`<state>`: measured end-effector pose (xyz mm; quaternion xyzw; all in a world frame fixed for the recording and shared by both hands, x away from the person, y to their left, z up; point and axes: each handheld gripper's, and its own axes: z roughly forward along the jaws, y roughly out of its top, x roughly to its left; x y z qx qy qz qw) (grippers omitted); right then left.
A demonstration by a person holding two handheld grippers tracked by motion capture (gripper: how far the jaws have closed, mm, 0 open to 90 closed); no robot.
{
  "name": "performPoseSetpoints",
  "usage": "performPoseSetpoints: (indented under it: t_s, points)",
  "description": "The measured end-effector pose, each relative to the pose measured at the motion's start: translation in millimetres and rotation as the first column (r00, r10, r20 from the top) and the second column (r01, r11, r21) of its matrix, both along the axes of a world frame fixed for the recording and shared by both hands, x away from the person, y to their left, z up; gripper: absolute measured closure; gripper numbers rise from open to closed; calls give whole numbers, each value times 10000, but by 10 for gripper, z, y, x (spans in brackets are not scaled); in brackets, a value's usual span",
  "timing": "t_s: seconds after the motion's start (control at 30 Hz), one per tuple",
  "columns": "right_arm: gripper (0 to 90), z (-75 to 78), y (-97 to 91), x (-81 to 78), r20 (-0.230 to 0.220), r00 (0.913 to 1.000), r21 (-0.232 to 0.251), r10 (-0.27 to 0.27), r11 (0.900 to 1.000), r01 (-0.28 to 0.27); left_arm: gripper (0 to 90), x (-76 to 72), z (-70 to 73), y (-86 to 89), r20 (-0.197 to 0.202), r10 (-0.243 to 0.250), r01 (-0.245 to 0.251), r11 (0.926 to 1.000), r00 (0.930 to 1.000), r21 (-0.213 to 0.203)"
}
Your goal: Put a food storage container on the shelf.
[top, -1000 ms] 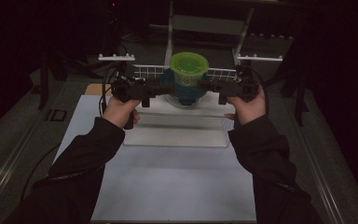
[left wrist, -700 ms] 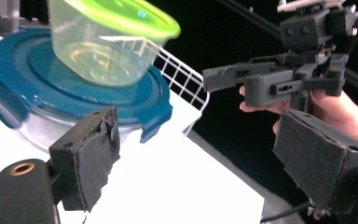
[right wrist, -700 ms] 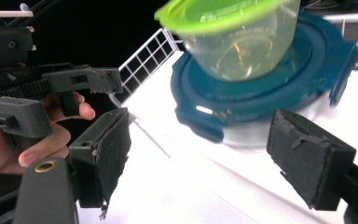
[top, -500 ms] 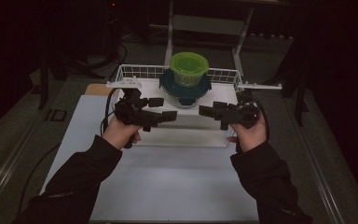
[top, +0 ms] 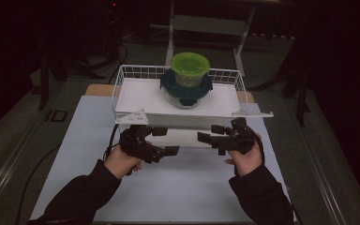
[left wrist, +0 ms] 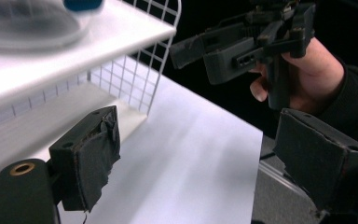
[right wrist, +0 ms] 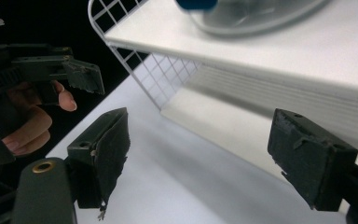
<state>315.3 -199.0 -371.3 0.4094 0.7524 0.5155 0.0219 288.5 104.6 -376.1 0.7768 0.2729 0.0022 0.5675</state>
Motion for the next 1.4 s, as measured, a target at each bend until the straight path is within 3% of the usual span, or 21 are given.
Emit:
performPoseSetpoints:
  t_s: [0.23, 0.37, 0.67, 0.93, 1.2, 1.4]
  points:
    - [202, -214, -29, -97, -62, 10000, 59, 46, 10000, -45, 137, -126, -244, -5, -321, -291, 295, 9995, 9991, 136]
    - [202, -380, -64, -142, -245, 9997, 129, 34, 9999, -31, 137, -196, -363, 2, -255, -345, 357, 9983, 9991, 461]
    - [203, -766, -195, -217, -726, 9969, 0, -287, 9996, 288, 137, -312, -664, 30, -651, -397, 441, 9967, 9971, 677]
    - [202, -1081, -317, -310, -969, 9944, -74, -414, 9991, 408, 137, -419, -946, 26, -714, -685, 769, 9896, 9951, 1218]
    - [202, -1190, -357, -412, -876, 9954, -513, -385, 9981, 340, 137, -504, -1148, 39, -866, -756, 863, 9881, 9934, 1272]
    - [202, -1231, -374, -468, -701, 9970, -712, -323, 9971, 273, 137, -566, -1273, 39, -768, -755, 860, 9859, 9942, 1439]
